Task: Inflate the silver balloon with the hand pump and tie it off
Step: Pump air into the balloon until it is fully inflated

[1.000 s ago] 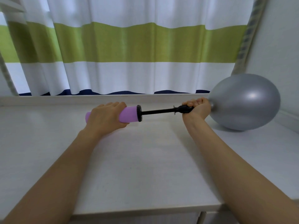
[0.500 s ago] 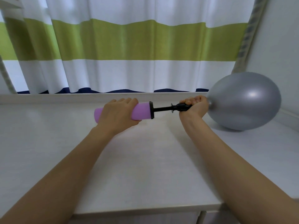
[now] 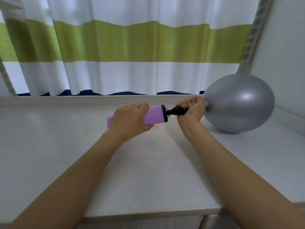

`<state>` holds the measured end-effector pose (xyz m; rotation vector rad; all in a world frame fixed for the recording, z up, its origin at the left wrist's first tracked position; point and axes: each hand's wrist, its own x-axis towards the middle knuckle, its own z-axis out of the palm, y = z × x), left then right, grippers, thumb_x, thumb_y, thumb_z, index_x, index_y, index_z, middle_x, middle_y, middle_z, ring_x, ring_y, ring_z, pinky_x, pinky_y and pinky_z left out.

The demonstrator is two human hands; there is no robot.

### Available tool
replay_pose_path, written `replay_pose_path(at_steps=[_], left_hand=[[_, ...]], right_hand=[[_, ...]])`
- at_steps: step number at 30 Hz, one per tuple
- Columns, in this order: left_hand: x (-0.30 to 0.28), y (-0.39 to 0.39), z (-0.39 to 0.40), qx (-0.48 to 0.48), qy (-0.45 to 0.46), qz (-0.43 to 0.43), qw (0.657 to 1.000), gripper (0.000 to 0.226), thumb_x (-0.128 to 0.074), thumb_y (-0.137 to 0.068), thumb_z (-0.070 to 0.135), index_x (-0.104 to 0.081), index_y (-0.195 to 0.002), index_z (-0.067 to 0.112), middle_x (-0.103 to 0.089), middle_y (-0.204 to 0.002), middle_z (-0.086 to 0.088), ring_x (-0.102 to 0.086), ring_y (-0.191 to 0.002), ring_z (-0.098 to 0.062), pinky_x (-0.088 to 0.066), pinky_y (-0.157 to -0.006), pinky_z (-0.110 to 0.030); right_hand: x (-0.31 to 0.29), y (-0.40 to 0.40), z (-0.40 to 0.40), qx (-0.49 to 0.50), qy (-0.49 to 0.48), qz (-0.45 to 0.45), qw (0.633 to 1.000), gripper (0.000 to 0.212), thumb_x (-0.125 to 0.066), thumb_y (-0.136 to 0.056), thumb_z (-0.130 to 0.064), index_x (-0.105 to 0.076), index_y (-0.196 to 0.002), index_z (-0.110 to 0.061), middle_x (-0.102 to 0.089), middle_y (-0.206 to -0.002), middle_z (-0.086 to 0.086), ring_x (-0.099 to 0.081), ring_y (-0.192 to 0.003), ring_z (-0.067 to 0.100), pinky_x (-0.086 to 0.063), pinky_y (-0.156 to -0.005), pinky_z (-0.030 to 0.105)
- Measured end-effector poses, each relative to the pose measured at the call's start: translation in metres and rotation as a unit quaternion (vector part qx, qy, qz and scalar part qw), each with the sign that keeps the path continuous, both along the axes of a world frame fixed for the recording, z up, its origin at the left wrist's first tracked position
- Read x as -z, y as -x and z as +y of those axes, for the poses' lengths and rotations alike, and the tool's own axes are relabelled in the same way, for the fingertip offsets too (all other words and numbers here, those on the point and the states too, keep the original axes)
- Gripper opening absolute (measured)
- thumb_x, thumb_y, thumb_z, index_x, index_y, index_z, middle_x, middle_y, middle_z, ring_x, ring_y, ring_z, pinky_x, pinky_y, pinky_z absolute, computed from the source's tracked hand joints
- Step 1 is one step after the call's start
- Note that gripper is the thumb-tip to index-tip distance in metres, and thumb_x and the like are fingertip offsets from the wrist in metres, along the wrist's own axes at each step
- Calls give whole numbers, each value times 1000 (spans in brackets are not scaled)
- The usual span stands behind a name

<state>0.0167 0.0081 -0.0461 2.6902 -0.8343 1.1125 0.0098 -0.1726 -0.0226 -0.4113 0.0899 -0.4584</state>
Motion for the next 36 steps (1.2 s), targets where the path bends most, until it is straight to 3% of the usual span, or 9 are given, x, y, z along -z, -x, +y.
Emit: replay_pose_path(at_steps=[16,21,36], left_hand=[[0,-22,67,-42,34,48,997,40,-73,-66,41,-55,-98,25,-61,-84,6,-44,-69,-16,-32,-66,-30],[-6,-19,50,-25,-25,33,999,41,-69,-69,44,-54,-100,22,-64,-88,3,-57,-76,-22,-35,-81,-37],[2,0,-6,-8,-27,-13,1000,42,-65,-69,49,-54,-91,16,-65,-78,0,-53,-62,-25,-35,-76,-36]], right_hand=[[1,-4,-43,70,-64,5,995,34,-31,-85,-9,-24,-54,-20,-23,-35,-7,-26,-28,13,-33,-42,15],[5,-5,-39,71,-76,10,994,33,-31,-85,-8,-24,-55,-20,-23,-35,-7,-26,-27,13,-34,-41,14],[4,-2,3,1,-16,7,1000,34,-36,-88,-13,-25,-56,-19,-24,-35,-7,-26,-29,12,-33,-45,20]])
